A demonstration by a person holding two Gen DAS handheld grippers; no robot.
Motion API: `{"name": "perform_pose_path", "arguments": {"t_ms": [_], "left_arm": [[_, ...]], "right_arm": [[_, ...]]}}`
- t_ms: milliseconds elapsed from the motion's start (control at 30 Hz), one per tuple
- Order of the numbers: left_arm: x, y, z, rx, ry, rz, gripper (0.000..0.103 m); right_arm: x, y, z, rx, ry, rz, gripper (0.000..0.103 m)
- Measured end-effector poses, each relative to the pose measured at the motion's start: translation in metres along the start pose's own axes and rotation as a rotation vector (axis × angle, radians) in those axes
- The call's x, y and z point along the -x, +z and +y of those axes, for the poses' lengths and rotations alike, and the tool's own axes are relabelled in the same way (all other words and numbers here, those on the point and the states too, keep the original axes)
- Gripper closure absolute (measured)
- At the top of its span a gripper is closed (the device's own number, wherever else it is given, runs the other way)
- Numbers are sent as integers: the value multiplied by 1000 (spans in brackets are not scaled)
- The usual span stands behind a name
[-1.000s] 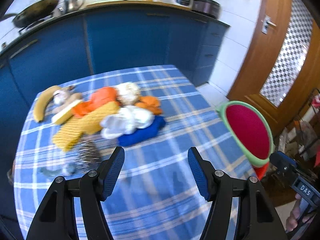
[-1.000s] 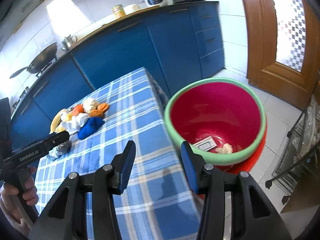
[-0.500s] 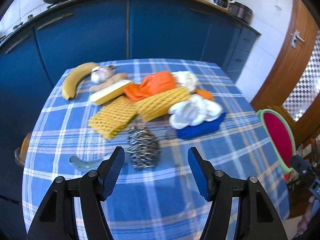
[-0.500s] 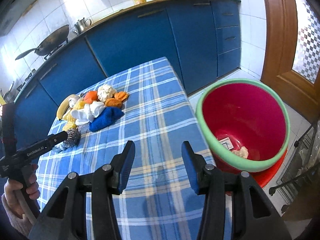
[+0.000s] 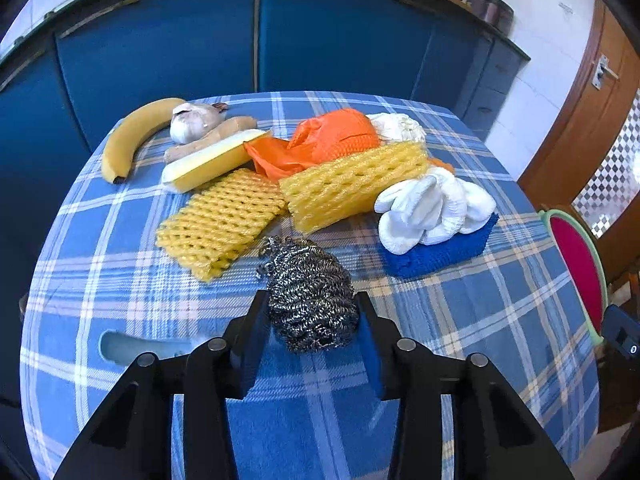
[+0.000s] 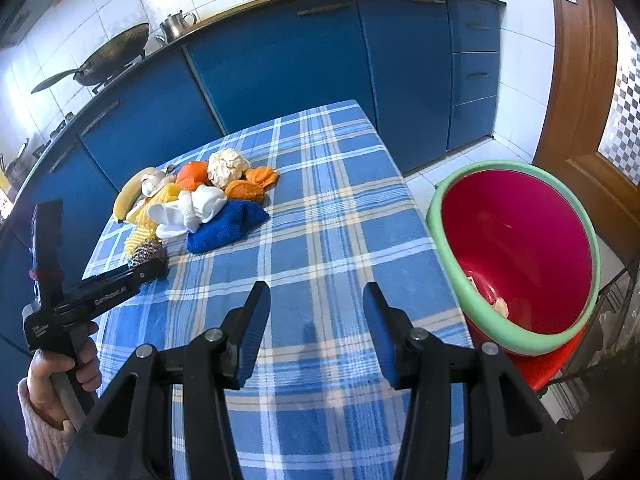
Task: Collect trash
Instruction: 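Grasp the steel wool with the left tool while the right tool grasps the white gloves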
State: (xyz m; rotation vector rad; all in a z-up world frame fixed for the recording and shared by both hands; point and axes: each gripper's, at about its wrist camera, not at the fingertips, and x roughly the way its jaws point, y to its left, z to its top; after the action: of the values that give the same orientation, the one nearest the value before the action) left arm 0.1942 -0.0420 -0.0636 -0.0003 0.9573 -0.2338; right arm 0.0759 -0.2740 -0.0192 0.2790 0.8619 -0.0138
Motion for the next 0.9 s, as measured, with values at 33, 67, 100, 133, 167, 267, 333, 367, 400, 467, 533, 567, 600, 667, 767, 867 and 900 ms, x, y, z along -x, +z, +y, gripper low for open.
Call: {"name": "perform_pose_path", "arguments": {"t_ms": [33, 67, 100, 133, 167, 267, 333, 367, 400, 467, 533, 567, 600, 667, 767, 867, 900], "left_arm": [[0, 1, 1, 1, -3, -3, 63], [0, 1, 1, 4, -9, -8, 64], [1, 1, 2, 6, -15, -14, 67], [2, 1, 3, 7, -19, -16, 69], [3, 1, 5, 13, -26, -21, 71], [9, 2, 11, 37, -38, -34, 75], [15, 2, 15, 53, -41, -48, 75], [19, 2, 18, 64, -45, -58, 75], [22, 2, 20, 71, -48, -67, 75], [32, 3, 24, 84, -51, -90, 75], [39, 4, 26, 88, -52, -108, 75], [43, 5, 28, 89, -50, -122, 75], [46, 6, 29, 89, -45, -130, 75], [49, 9, 31, 88, -38, -140, 75], [50, 11, 37, 94, -30, -144, 75], [49, 11, 43, 109, -20, -140, 75], [48, 11, 43, 113, -18, -139, 76]], "right_arm": [[-1, 0, 2, 4, -1, 3, 53], [-2, 0, 3, 6, -1, 5, 53], [-4, 0, 4, 8, 0, 8, 53], [-5, 1, 5, 10, 1, 11, 53], [-6, 0, 5, 10, 2, 13, 53], [-11, 1, 9, 13, 9, 20, 53], [-14, 3, 13, 19, 15, 22, 53], [-16, 3, 15, 22, 18, 22, 53], [-18, 5, 18, 28, 23, 24, 53], [-22, 8, 25, 38, 33, 26, 53], [-27, 12, 31, 48, 45, 30, 53], [-30, 15, 37, 56, 56, 32, 53], [-32, 16, 40, 63, 62, 34, 53], [-36, 21, 49, 80, 77, 39, 53], [-44, 28, 63, 104, 100, 49, 53], [-53, 37, 80, 134, 109, 50, 53], [-56, 39, 84, 139, 111, 51, 53]]}}
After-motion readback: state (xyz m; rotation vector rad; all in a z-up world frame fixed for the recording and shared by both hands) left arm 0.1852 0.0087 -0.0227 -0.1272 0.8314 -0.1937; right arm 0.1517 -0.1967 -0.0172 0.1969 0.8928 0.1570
